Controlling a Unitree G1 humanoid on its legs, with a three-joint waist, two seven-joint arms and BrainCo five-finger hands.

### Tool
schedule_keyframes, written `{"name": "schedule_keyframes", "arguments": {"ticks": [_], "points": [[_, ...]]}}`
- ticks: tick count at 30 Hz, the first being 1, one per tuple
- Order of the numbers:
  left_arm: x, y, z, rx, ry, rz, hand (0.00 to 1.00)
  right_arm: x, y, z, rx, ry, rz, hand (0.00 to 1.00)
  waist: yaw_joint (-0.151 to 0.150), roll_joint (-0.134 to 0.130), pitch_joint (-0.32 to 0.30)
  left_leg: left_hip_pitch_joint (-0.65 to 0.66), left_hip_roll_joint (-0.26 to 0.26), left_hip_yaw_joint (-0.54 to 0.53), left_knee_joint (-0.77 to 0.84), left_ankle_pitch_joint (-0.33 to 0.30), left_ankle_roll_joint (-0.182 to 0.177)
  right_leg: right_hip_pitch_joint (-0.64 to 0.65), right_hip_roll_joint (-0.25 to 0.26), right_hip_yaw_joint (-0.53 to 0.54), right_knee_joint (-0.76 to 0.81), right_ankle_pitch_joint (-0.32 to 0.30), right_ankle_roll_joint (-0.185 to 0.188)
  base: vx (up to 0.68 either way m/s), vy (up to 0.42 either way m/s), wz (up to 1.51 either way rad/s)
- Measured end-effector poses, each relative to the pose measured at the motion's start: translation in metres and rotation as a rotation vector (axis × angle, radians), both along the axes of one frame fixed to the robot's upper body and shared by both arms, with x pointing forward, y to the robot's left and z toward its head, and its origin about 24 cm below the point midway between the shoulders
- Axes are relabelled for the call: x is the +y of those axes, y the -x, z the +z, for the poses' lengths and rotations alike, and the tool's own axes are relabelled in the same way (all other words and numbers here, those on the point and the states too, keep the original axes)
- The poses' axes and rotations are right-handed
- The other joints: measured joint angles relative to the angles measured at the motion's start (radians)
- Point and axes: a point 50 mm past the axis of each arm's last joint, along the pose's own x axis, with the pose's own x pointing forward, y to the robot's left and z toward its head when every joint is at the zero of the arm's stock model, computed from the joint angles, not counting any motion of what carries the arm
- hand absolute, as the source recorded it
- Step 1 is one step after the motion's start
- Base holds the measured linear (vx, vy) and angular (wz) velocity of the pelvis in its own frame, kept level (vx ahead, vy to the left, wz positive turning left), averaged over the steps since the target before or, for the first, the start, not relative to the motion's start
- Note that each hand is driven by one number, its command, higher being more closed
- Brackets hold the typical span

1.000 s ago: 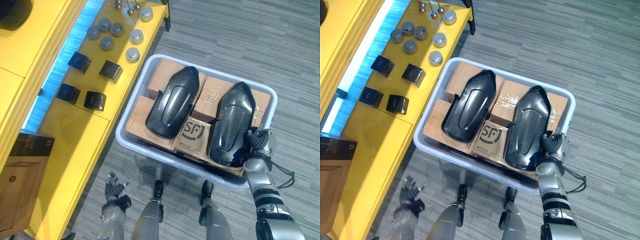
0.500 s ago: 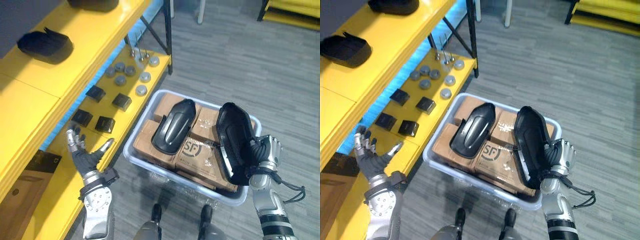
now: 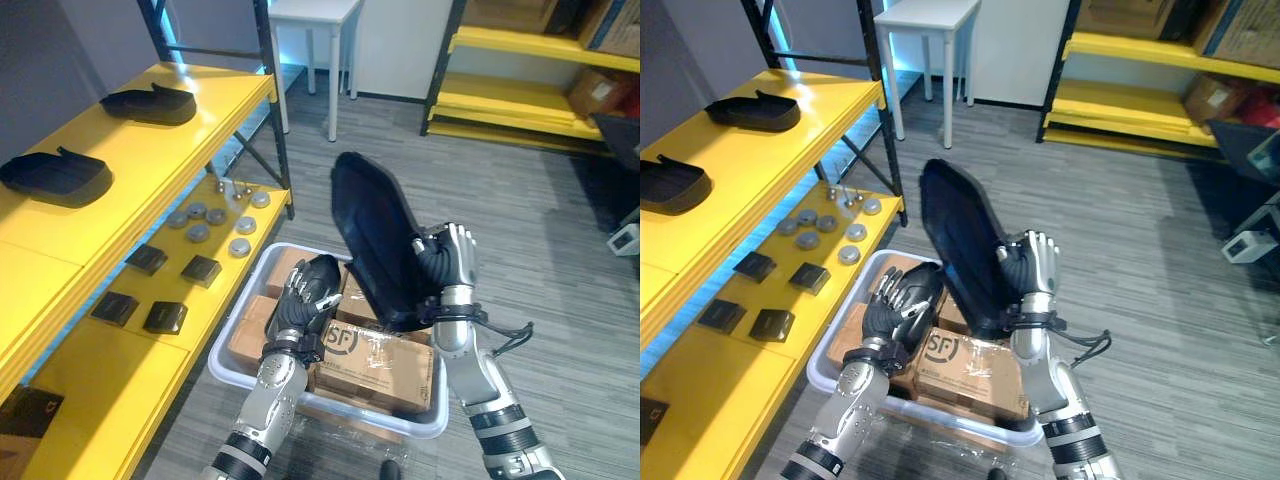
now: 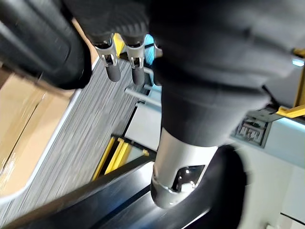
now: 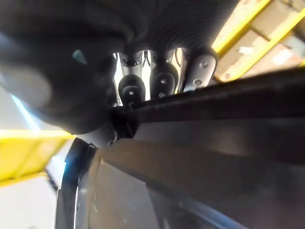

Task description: Walk over and take plastic housings, then place them on the shelf

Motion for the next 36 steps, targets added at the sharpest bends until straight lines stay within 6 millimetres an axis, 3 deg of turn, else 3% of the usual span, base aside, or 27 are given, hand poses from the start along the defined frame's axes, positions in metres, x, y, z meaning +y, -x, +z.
{"name": "schedule_keyframes", "arguments": {"ticks": [5, 9, 10, 18, 24, 28, 29, 31, 32, 33, 34, 36], "points": [[-0.008, -0.003, 0.001, 0.034, 0.095, -0.021, 0.0, 0.042, 0.018, -0.017, 0.04, -0.022, 0.168, 1.0, -0.002, -0.003, -0.024, 0.031, 0.015, 0.025, -0.025, 0.008, -0.012, 0.013, 0.02, 0.025, -0.017, 0.016, -0.01, -0.02, -0.006, -0.15], [-0.004, -0.009, -0.004, 0.081, 0.144, 0.011, 0.0, 0.054, 0.031, -0.025, 0.059, -0.057, 0.217, 1.0, -0.001, -0.006, -0.035, 0.038, 0.022, 0.028, -0.027, 0.011, -0.017, 0.021, 0.029, 0.027, -0.027, 0.026, -0.013, -0.02, -0.006, -0.03], [-0.004, -0.009, -0.004, 0.093, 0.171, 0.014, 1.0, 0.055, 0.031, -0.026, 0.064, -0.067, 0.227, 1.0, -0.002, -0.008, -0.036, 0.042, 0.023, 0.029, -0.029, 0.012, -0.018, 0.023, 0.029, 0.027, -0.027, 0.028, -0.013, 0.0, 0.0, 0.0], [0.008, -0.012, 0.001, 0.069, 0.311, 0.104, 1.0, 0.061, 0.039, -0.036, 0.092, -0.138, 0.28, 1.0, -0.021, -0.041, -0.06, 0.053, 0.025, 0.035, -0.031, 0.013, -0.02, 0.03, 0.029, 0.028, -0.028, 0.033, -0.015, 0.0, 0.02, -0.02], [0.009, -0.012, 0.004, 0.046, 0.336, 0.129, 1.0, 0.058, 0.039, -0.037, 0.09, -0.17, 0.29, 1.0, -0.024, -0.044, -0.06, 0.048, 0.028, 0.027, -0.03, 0.015, -0.019, 0.034, 0.026, 0.021, -0.028, 0.034, -0.015, 0.0, 0.023, 0.04], [0.009, -0.014, 0.006, 0.036, 0.385, 0.147, 1.0, 0.06, 0.038, -0.037, 0.078, -0.198, 0.298, 1.0, -0.019, -0.046, -0.056, -0.002, 0.02, -0.045, -0.031, 0.044, -0.025, 0.025, 0.024, -0.054, -0.026, 0.034, -0.015, -0.03, -0.015, 0.52], [0.012, -0.014, 0.006, 0.031, 0.393, 0.158, 1.0, 0.063, 0.036, -0.037, 0.077, -0.203, 0.304, 0.0, -0.019, -0.046, -0.055, -0.027, 0.019, -0.08, -0.033, 0.057, -0.029, 0.018, 0.023, -0.087, -0.025, 0.032, -0.017, -0.06, -0.04, 0.77], [0.015, -0.015, 0.007, 0.03, 0.409, 0.176, 1.0, 0.066, 0.034, -0.038, 0.078, -0.215, 0.324, 0.0, -0.024, -0.042, -0.05, -0.055, 0.036, -0.08, -0.072, 0.06, -0.023, 0.019, 0.016, -0.166, -0.02, 0.024, -0.028, -0.09, -0.067, 1.24], [0.016, -0.015, 0.008, 0.028, 0.442, 0.193, 1.0, 0.066, 0.034, -0.04, 0.088, -0.234, 0.335, 0.0, -0.034, -0.041, -0.046, -0.058, 0.077, 0.068, -0.11, 0.049, -0.012, 0.024, 0.011, -0.244, -0.014, 0.015, -0.029, -0.07, -0.096, 1.64], [0.019, -0.016, 0.01, 0.024, 0.473, 0.21, 1.0, 0.066, 0.034, -0.042, 0.1, -0.239, 0.34, 0.0, -0.036, -0.039, -0.043, -0.064, 0.097, 0.149, -0.114, 0.049, -0.001, 0.029, 0.003, -0.28, -0.009, 0.007, -0.026, -0.01, -0.061, 1.8], [0.025, -0.016, 0.014, -0.001, 0.515, 0.247, 1.0, 0.066, 0.034, -0.047, 0.123, -0.235, 0.339, 0.0, -0.034, -0.033, -0.031, -0.077, 0.141, 0.322, -0.096, 0.055, 0.035, 0.041, -0.015, -0.342, 0.002, -0.007, -0.025, 0.0, -0.007, 1.35], [0.044, -0.013, 0.022, -0.062, 0.528, 0.303, 1.0, 0.065, 0.031, -0.057, 0.179, -0.239, 0.342, 0.0, -0.031, -0.012, -0.015, -0.099, 0.201, 0.528, -0.052, 0.062, 0.039, 0.072, -0.039, -0.445, 0.016, -0.03, -0.005, 0.06, 0.077, 1.6]]}}
